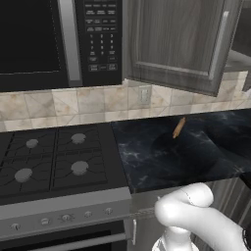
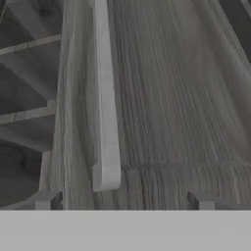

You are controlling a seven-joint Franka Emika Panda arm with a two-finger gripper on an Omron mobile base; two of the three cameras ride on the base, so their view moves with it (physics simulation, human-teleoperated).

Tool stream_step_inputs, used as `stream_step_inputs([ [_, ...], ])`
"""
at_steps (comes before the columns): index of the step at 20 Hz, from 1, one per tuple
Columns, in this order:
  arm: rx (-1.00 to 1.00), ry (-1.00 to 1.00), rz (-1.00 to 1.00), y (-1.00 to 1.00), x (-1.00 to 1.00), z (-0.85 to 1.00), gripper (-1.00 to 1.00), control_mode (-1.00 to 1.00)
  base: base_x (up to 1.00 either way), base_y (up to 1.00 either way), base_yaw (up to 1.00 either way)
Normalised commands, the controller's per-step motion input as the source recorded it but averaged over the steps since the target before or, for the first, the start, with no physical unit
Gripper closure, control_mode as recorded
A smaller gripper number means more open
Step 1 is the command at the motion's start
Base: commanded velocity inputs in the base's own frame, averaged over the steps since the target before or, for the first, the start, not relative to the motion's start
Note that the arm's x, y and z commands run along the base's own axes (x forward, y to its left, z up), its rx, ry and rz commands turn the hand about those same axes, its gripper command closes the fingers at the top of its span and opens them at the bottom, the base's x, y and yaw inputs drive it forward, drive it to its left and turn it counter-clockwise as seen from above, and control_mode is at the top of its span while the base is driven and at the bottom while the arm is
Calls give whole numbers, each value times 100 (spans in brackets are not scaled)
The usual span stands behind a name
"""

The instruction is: Close all open cabinet doors.

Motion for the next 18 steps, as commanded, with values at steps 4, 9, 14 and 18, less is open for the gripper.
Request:
stream_step_inputs([
  [4, 3, 0, 6, 0, 43, 0, -100, -100, 0, 0, 0],
  [9, 3, 0, 7, 0, 42, 0, -100, -100, 0, 0, 0],
  [14, 0, 0, 6, 0, 45, 0, -100, -100, 0, 0, 0],
  [18, 0, 0, 2, 0, 49, 0, -100, -100, 0, 0, 0],
])
